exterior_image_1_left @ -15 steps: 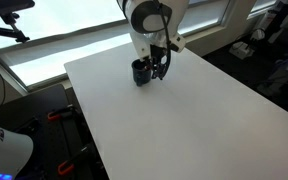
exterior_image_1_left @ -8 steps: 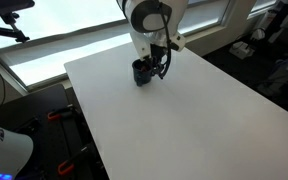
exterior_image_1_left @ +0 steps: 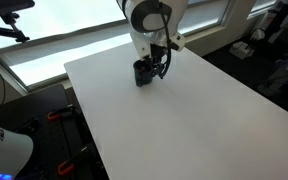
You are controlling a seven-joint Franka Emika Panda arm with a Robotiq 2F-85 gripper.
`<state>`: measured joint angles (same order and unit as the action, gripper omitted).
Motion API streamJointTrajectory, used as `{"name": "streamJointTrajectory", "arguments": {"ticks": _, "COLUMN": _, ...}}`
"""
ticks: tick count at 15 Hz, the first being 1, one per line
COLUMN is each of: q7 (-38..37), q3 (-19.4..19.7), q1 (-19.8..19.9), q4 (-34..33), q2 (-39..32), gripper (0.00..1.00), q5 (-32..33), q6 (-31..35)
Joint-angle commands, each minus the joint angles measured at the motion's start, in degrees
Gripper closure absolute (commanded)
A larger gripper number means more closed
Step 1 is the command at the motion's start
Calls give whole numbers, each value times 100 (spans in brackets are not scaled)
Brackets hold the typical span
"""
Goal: Move the marker to the table
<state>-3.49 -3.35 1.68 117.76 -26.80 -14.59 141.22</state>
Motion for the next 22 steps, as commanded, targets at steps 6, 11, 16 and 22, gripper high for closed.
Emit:
{"name": "streamJointTrajectory", "arguments": {"ticks": 6, "q7": 301, "q3": -305, "q1": 124, "q4": 143, "q2": 221, "gripper": 0, "q5": -463, "q6": -65}}
{"name": "streamJointTrajectory", "arguments": {"ticks": 11, "q7": 467, "q3": -451, "q1": 218, "q4": 188, "q2": 226, "gripper": 0, "q5": -1010, "q6": -78}}
{"name": "streamJointTrajectory", "arguments": {"ticks": 16, "q7": 518, "q3": -459, "q1": 310, "q4": 235, "q2": 203, "gripper": 0, "q5": -1353, "q6": -115}}
{"name": "streamJointTrajectory", "arguments": {"ticks": 22, "q7": 507, "q3": -456, "q1": 255, "q4": 619, "q2": 420, "gripper": 0, "q5": -1480, "q6": 96}}
